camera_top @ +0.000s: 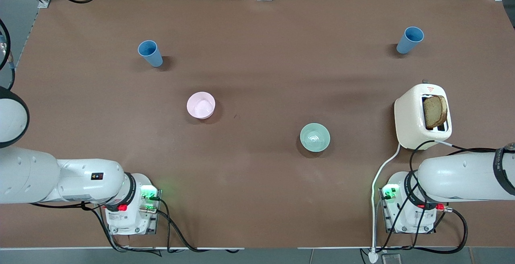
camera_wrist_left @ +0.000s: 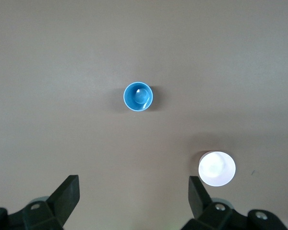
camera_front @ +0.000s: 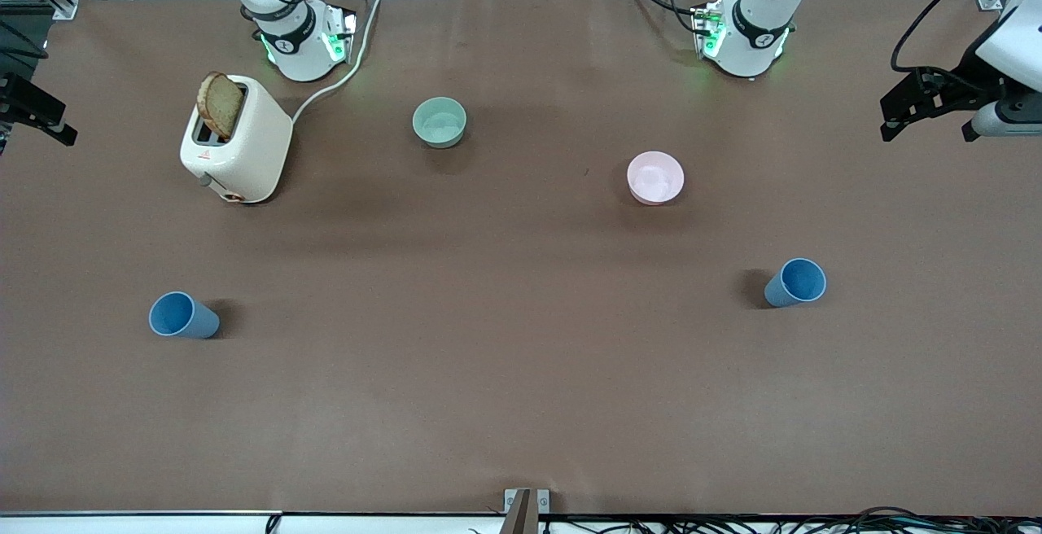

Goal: Stack blue cups with both arms
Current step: 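Reach the left gripper down to the blue cup beside it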

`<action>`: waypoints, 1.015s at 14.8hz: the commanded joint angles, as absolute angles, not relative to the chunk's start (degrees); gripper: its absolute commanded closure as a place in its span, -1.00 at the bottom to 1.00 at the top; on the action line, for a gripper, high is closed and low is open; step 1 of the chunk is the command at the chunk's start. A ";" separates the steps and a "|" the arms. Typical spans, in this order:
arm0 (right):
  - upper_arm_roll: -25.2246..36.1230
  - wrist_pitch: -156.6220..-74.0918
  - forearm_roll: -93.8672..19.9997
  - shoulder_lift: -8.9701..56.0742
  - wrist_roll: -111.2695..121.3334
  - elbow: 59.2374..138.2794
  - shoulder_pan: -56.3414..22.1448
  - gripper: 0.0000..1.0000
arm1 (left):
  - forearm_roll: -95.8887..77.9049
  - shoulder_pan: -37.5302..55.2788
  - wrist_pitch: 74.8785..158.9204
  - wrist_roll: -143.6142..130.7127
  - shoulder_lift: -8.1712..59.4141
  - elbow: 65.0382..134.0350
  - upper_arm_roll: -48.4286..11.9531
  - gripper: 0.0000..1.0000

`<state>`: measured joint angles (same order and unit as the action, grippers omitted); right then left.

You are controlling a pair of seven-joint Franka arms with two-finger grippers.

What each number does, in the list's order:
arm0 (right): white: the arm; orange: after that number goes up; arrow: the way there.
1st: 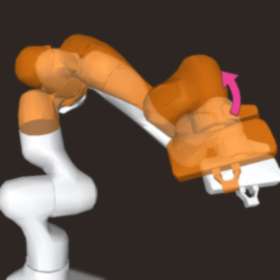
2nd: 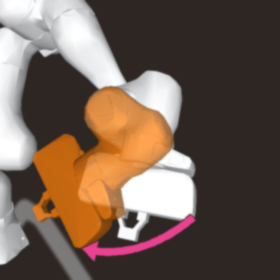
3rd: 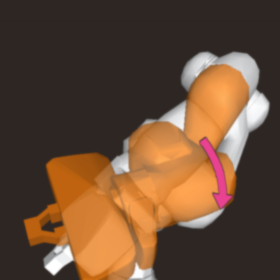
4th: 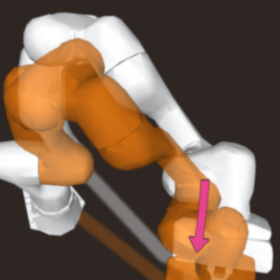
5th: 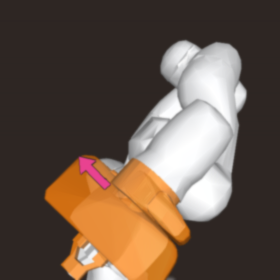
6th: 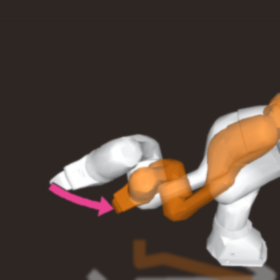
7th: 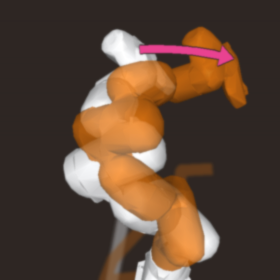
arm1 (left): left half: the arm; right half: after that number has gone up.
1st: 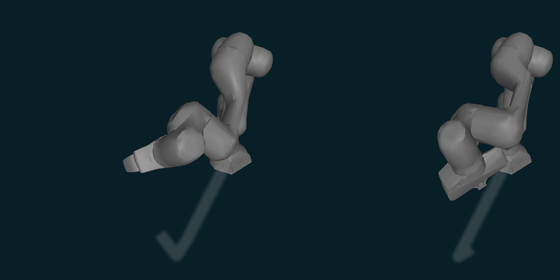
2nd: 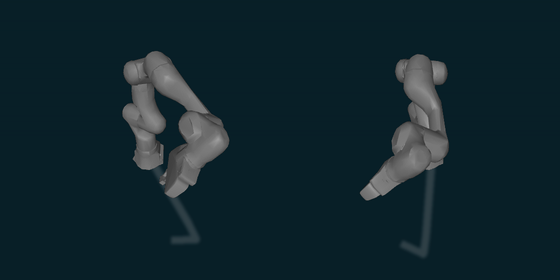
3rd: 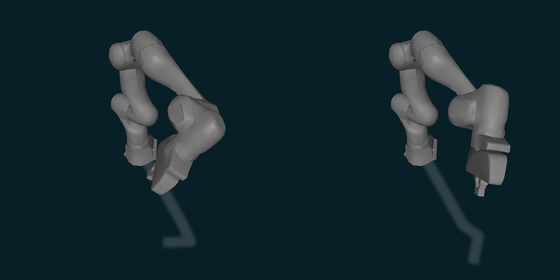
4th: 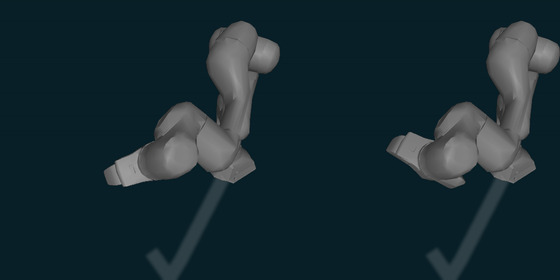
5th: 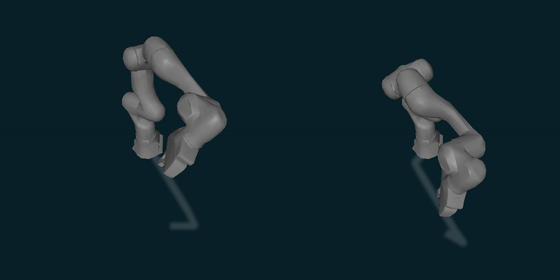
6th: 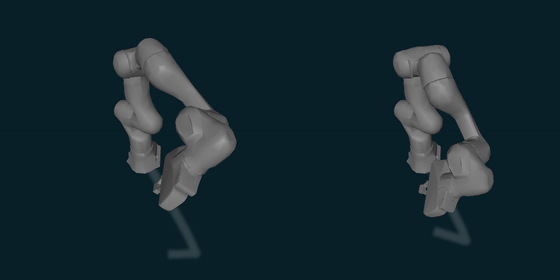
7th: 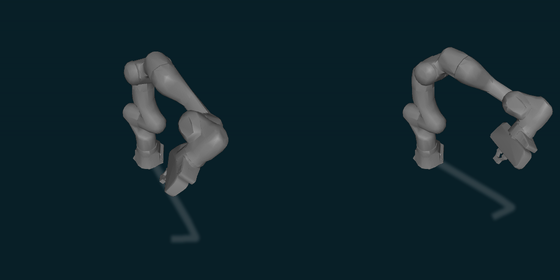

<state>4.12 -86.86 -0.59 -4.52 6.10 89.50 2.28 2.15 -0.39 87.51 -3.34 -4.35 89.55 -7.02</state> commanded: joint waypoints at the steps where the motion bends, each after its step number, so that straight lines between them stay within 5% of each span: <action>1: 3.96 -86.05 -0.97 -4.66 6.15 89.03 2.46 -1.00 | 1.32 -0.09 85.96 -2.20 -2.64 86.84 -6.50 -1.00; 8: 4.13 -84.39 -1.41 -4.66 5.37 89.30 2.81 -1.00 | 2.20 -2.99 95.69 -1.58 8.94 86.92 -6.15 -1.00; 12: 4.57 -85.94 -1.41 -2.82 5.53 89.30 3.16 -1.00 | 2.20 -5.27 116.13 -0.71 11.87 101.20 -6.50 -1.00; 15: 7.11 -92.79 -1.76 3.23 6.76 89.56 3.25 -1.00 | 2.20 -6.32 122.25 4.20 15.02 106.52 -6.50 -1.00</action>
